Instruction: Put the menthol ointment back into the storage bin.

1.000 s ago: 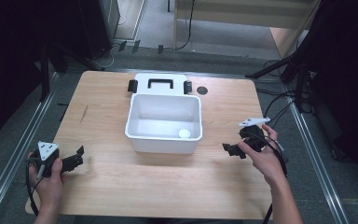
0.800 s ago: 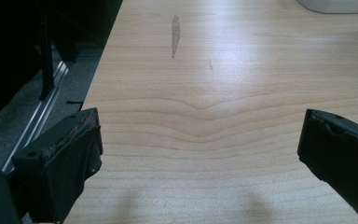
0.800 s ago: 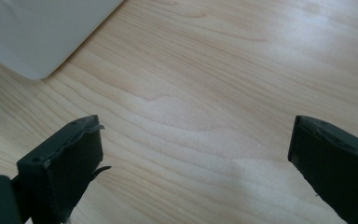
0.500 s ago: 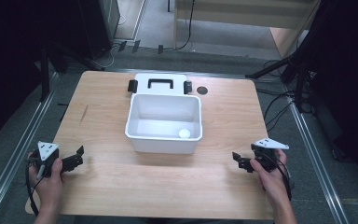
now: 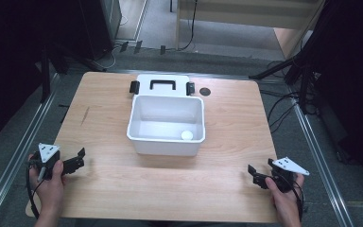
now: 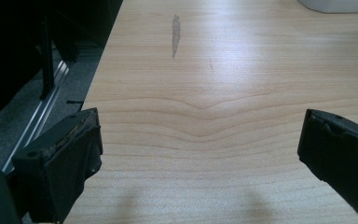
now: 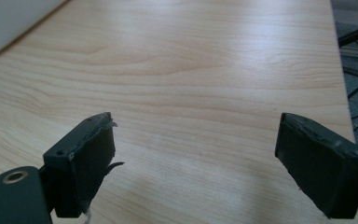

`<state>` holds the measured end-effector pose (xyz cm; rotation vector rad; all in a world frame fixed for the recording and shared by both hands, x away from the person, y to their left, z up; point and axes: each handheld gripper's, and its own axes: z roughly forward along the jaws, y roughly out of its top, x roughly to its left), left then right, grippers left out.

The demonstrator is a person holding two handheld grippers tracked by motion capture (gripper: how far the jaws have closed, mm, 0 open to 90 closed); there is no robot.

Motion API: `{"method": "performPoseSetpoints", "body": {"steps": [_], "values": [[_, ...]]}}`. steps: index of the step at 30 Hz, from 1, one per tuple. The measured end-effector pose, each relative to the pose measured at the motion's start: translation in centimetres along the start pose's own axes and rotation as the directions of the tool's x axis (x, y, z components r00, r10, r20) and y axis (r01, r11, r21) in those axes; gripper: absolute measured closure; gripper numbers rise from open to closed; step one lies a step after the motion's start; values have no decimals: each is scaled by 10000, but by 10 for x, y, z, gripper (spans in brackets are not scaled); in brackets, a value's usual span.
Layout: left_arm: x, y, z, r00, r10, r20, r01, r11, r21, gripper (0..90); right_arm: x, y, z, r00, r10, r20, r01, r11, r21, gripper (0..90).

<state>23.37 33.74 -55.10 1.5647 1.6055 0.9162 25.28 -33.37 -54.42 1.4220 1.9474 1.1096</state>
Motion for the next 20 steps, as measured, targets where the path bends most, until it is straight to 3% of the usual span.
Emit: {"method": "performPoseSetpoints", "body": {"steps": [6, 16, 20], "values": [[1, 0, 0, 10000, -48, 59, 48, 10000, 41, 5, 4, -5, -4, 9976, -92, 681, 120, 9991, -398, 125], [1, 0, 0, 10000, -35, 73, 34, 10000, 63, 5, 6, -5, -2, 9953, -158, 951, 184, 9995, -268, 127], [1, 0, 0, 10000, -22, 75, 21, 9999, 120, 5, 5, -4, -1, 9966, -35, 819, 63, 9994, -344, 128]]}}
